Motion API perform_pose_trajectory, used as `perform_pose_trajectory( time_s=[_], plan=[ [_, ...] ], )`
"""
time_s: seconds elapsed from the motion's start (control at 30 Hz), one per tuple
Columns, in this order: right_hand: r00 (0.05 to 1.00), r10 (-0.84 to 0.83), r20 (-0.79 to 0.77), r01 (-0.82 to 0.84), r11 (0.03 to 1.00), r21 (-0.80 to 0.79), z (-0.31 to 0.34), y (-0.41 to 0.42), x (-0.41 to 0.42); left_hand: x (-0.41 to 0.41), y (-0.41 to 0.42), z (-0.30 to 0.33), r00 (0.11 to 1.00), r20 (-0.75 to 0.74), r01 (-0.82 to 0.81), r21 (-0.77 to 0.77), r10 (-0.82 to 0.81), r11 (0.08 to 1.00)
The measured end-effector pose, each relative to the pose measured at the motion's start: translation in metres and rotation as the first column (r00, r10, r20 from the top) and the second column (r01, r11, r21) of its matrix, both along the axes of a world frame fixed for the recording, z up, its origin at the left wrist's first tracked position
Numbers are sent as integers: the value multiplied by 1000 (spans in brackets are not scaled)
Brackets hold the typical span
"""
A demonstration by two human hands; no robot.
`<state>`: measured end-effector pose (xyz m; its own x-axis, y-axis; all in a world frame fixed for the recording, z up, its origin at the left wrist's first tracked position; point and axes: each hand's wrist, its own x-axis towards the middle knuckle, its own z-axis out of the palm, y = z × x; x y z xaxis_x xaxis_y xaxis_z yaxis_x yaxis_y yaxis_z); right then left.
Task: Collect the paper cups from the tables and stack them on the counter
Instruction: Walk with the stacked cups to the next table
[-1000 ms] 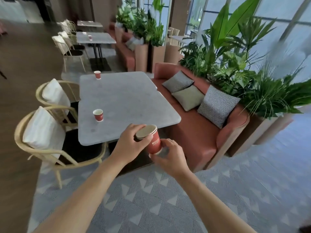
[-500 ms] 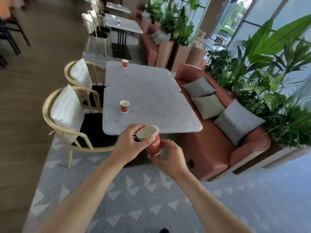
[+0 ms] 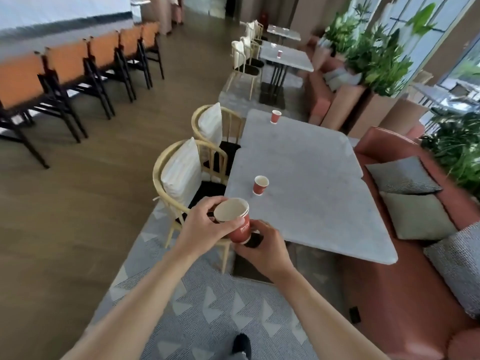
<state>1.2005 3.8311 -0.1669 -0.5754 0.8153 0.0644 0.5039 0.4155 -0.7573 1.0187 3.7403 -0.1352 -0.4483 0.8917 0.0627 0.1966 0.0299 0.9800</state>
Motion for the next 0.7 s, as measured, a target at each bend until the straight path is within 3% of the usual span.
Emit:
perform_pose_trajectory(
  time_s=[0.7],
  plan=[
    [983,98,-157,-108,992,-58,-29,236,19,51,212,7,983,-146,-125,-95,110,988]
  ],
)
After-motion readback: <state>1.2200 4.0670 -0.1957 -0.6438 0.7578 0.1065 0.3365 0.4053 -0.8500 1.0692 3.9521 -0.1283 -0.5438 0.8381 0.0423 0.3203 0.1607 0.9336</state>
